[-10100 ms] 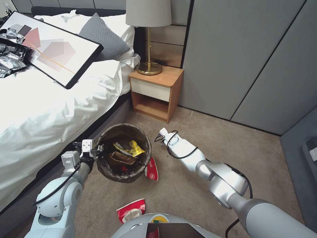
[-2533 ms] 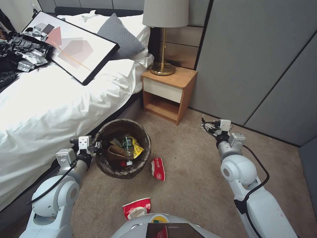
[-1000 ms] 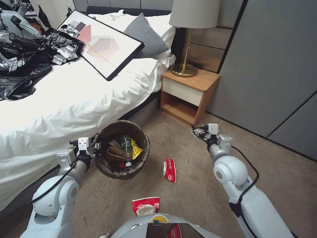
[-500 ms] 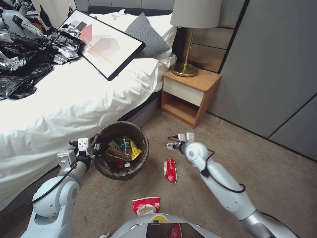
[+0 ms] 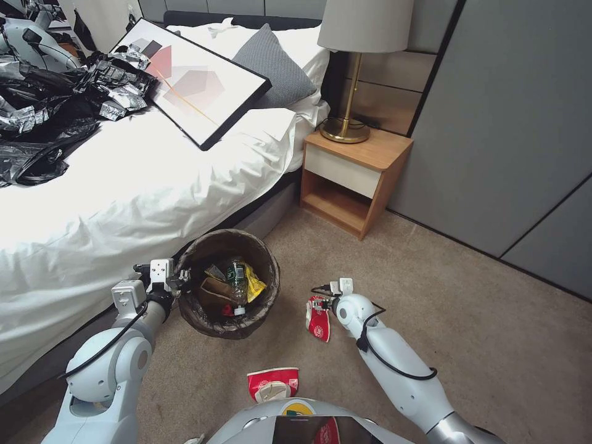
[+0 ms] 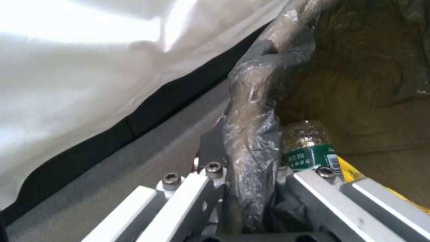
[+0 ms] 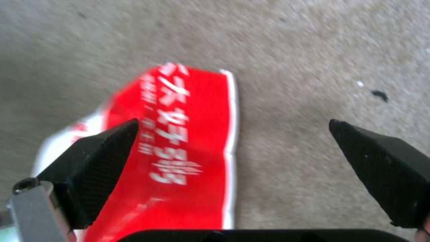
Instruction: Pick up the trash bin, then pick up the garbage from the floor and place it into the trash bin.
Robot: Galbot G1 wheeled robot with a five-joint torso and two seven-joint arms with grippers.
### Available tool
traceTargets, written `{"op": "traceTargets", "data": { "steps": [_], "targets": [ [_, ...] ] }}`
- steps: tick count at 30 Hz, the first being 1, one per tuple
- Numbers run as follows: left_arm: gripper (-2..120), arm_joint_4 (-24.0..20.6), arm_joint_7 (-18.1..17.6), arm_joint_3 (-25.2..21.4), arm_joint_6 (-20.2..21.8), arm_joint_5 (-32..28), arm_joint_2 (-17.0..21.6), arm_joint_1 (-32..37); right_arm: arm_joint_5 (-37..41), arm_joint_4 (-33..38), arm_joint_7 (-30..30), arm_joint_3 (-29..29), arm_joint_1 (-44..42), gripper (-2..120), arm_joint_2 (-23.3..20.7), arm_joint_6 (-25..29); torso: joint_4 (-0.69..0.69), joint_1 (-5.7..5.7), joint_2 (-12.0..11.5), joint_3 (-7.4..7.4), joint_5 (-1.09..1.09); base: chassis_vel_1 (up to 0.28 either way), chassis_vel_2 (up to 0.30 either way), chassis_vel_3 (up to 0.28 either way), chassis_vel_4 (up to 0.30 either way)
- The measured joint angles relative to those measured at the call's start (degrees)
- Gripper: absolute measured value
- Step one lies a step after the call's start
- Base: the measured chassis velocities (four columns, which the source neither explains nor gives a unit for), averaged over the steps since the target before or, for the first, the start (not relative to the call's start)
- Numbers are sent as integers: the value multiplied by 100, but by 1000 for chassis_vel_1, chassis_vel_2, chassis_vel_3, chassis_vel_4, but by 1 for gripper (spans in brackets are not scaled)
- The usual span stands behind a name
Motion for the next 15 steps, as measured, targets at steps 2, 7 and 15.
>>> {"op": "traceTargets", "data": {
  "steps": [2,7,15],
  "targets": [
    [0,8,8,1,0,3,1,-6,-115,-64,-44,18,-53,100,20,2,0,0,0,0,0,0,0,0,0],
    [0,12,12,2,0,4,3,-9,-181,-87,-92,19,-85,100,34,2,0,0,0,0,0,0,0,0,0],
    [0,20,14,7,0,5,9,-16,-284,-106,-182,9,-133,100,62,4,0,0,0,0,0,0,0,0,0]
  ]
}}
